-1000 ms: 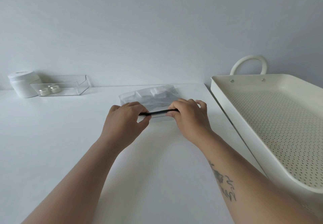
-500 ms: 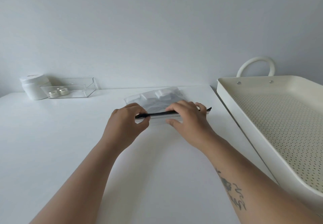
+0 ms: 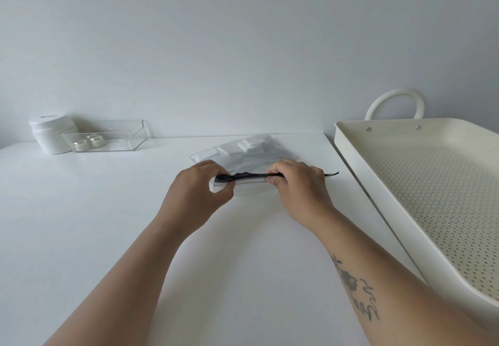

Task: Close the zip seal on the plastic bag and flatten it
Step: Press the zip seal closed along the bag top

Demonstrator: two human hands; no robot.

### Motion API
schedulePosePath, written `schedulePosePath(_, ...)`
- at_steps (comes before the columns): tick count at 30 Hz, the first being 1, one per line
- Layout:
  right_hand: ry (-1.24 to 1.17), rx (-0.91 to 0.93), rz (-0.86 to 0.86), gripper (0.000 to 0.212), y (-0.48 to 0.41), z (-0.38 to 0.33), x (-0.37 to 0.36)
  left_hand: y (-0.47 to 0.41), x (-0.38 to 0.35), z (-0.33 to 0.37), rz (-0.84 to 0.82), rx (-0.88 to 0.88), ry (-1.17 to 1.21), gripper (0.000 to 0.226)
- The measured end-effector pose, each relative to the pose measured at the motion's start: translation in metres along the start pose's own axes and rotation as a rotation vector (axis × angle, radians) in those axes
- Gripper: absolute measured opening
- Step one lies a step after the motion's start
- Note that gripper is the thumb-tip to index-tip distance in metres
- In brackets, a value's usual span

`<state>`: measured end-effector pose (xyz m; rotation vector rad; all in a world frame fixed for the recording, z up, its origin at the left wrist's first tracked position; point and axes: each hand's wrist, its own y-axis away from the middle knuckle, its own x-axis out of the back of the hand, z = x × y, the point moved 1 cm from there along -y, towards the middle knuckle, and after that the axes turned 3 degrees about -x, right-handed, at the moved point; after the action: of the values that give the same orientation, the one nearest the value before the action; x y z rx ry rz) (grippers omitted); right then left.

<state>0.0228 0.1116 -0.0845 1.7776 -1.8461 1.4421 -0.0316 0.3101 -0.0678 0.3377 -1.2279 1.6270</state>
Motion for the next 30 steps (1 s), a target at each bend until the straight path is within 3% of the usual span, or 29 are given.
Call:
schedulePosePath(10, -0.015, -0.033, -0.016, 0.011, -0.003, 0.009, -0.002, 0.001, 0.005, -0.004, 0.033, 0.045, 0.074, 0.004)
schedulePosePath(15, 0.003, -0.151, 0.012, 0.011, -0.007, 0.023, 0.004, 0.001, 0.014, -0.01, 0.141, 0.087, 0.161, 0.01)
schedulePosePath(20, -0.051, -0.005, -0.036, 0.017, -0.003, 0.005, -0.003, 0.004, -0.004, 0.001, 0.035, 0.046, 0.169, 0.042)
schedulePosePath(24, -0.065, 0.081, -0.093, 0.016, 0.0, -0.005, -0.009, 0.001, -0.01, 0.003, 0.021, 0.064, 0.185, 0.012)
schedulePosePath(30, -0.066, 0.079, -0.101, 0.013, 0.0, -0.004, -0.005, 0.001, -0.007, -0.002, -0.052, 0.095, 0.076, 0.005)
